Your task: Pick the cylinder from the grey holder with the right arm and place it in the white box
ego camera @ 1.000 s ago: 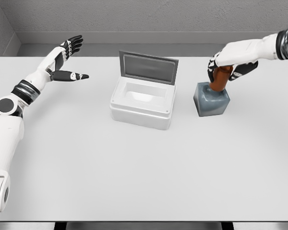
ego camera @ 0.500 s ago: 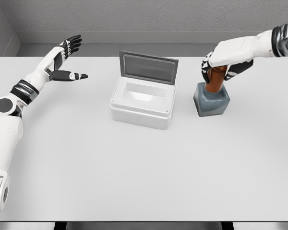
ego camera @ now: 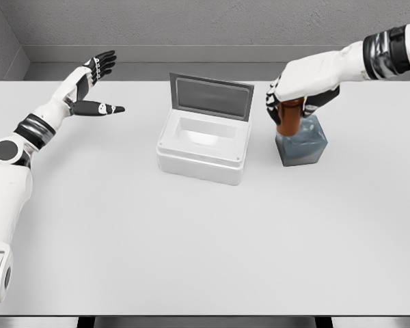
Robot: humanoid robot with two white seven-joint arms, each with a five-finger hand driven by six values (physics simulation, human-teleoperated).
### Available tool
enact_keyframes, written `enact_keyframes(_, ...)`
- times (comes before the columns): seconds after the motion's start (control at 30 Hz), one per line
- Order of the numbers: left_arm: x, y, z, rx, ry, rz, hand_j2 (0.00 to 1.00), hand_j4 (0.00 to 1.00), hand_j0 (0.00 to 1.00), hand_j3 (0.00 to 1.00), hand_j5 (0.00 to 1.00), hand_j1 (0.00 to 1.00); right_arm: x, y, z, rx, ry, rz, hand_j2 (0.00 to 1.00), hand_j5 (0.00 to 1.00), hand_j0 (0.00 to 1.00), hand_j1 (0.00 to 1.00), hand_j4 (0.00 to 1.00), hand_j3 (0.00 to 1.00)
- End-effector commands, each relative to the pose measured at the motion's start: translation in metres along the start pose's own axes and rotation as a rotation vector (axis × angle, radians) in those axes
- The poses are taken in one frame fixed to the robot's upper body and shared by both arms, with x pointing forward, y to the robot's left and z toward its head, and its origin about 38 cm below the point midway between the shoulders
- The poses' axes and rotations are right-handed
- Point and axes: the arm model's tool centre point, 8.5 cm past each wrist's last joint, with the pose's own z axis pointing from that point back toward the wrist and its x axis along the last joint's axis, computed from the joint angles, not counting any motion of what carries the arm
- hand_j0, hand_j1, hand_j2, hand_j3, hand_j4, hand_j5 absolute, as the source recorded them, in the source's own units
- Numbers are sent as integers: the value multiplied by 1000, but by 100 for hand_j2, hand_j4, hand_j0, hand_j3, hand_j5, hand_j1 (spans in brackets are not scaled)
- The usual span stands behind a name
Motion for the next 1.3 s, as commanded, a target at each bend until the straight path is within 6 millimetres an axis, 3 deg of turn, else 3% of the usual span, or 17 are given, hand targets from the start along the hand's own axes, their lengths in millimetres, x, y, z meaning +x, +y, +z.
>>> enact_keyframes(0.0, 1, 1, 0, 6, -4, 6, 100, 100, 100, 100, 100, 100, 5, -4, -6, 1, -19, 7, 45, 45, 45, 45, 45, 45)
enact_keyframes(0.97, 0, 4, 2, 9, 1, 1, 100, 100, 100, 100, 100, 100, 32, -46, -33, 8, -102, 115, 44, 44, 44, 44, 44, 44)
enact_keyframes(1.27, -1, 3, 3, 8, 2, 2, 100, 100, 100, 100, 100, 100, 36, -58, -51, 16, -121, 131, 43, 43, 43, 43, 43, 43)
